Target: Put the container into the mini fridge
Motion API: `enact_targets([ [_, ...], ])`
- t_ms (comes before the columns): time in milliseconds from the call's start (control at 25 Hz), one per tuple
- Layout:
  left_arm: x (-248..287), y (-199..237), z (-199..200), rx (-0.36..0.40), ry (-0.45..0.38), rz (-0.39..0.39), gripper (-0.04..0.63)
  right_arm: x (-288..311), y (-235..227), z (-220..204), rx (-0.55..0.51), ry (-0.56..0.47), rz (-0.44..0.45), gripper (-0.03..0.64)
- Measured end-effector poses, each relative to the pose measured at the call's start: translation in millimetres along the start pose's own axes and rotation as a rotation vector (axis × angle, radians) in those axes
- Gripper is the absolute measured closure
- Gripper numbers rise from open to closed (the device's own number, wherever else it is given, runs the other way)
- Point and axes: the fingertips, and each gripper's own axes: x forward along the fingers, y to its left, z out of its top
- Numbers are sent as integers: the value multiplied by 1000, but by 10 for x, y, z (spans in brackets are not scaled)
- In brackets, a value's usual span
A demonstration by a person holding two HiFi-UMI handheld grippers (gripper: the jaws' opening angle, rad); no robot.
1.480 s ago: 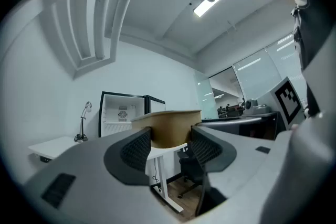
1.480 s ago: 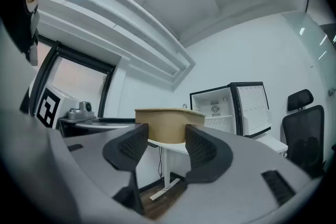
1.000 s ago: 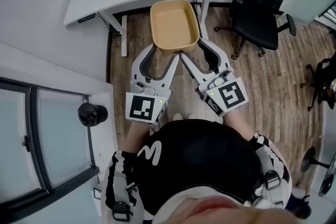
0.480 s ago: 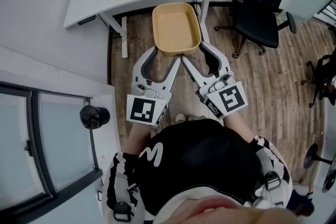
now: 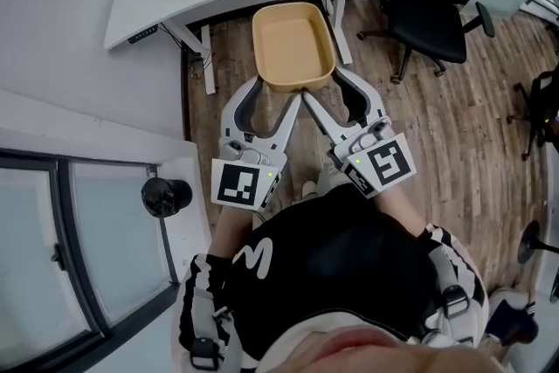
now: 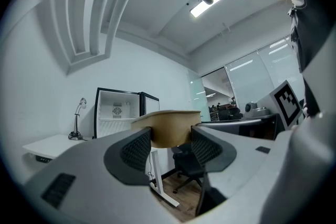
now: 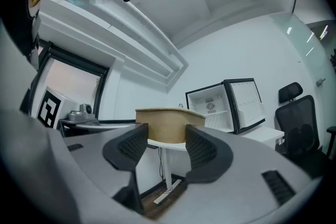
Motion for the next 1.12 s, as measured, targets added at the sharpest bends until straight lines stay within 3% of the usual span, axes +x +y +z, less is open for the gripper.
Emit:
enact_targets([
  [360,107,-15,0,-9,-23,-32,351,52,-96,23,4,-20,-14,385],
  [1120,917,500,-24,6,-57,23,353,766,-760,68,-39,-4,44,387],
])
